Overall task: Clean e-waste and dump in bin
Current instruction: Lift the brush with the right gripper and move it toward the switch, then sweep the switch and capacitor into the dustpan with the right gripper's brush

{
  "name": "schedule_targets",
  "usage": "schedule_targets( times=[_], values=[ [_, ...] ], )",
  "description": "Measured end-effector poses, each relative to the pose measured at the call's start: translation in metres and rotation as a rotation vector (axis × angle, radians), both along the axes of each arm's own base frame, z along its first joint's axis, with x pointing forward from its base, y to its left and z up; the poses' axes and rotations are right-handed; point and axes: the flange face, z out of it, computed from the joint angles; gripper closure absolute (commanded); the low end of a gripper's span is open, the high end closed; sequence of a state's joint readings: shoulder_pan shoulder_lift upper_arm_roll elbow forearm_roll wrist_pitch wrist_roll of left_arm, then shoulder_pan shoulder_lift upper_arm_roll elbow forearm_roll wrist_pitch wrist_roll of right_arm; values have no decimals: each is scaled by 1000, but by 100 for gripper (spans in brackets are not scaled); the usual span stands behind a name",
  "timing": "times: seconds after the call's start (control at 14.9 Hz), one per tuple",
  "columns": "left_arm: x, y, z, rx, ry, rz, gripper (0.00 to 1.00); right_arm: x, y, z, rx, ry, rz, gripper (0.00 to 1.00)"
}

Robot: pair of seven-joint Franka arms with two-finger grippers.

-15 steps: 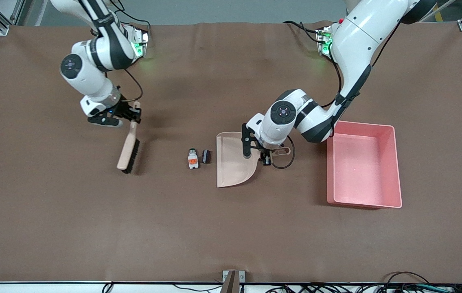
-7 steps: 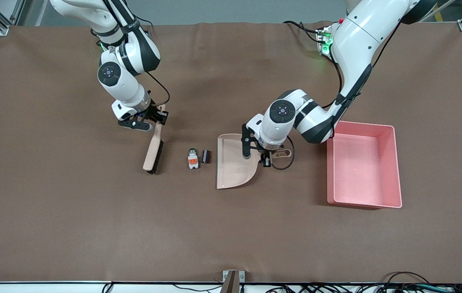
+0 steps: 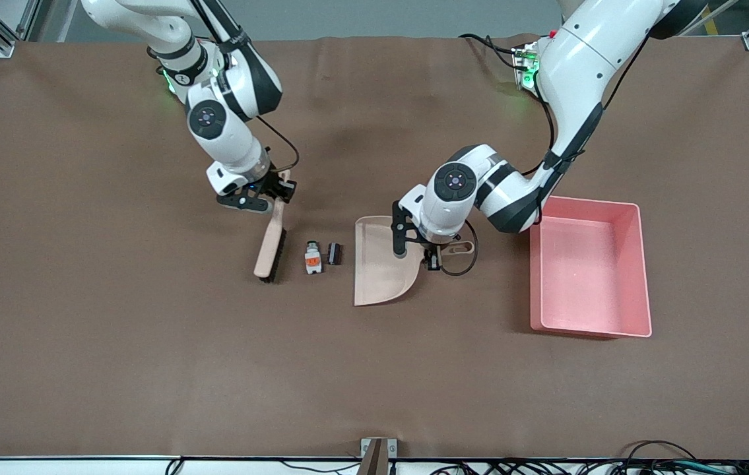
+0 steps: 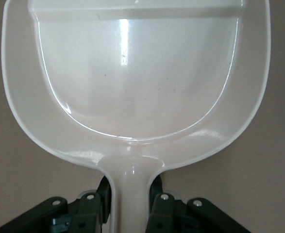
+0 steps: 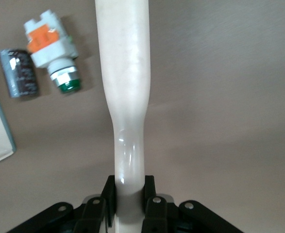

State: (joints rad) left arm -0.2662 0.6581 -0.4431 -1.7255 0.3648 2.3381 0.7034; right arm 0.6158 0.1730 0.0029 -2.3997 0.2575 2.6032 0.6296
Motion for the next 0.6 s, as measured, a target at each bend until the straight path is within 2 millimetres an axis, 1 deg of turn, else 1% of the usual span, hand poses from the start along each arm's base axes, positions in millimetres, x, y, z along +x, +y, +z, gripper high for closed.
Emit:
schedule_targets(
  times=[0.07,0.2,0.34,0.6],
  values=[
    [0,-3,3,15,2,-8,96,-1,13,-5,-3,5,2,100],
    [-1,-7,4,31,-3,-24,96,-1,28,-12,-6,10,1,100],
    [-1,-9,3,36,-5,-30,96,1,44,-15,-4,10,-7,100],
    [0,-12,0,33,-4,-33,96,0,85,-24,-1,13,-33,100]
  ],
)
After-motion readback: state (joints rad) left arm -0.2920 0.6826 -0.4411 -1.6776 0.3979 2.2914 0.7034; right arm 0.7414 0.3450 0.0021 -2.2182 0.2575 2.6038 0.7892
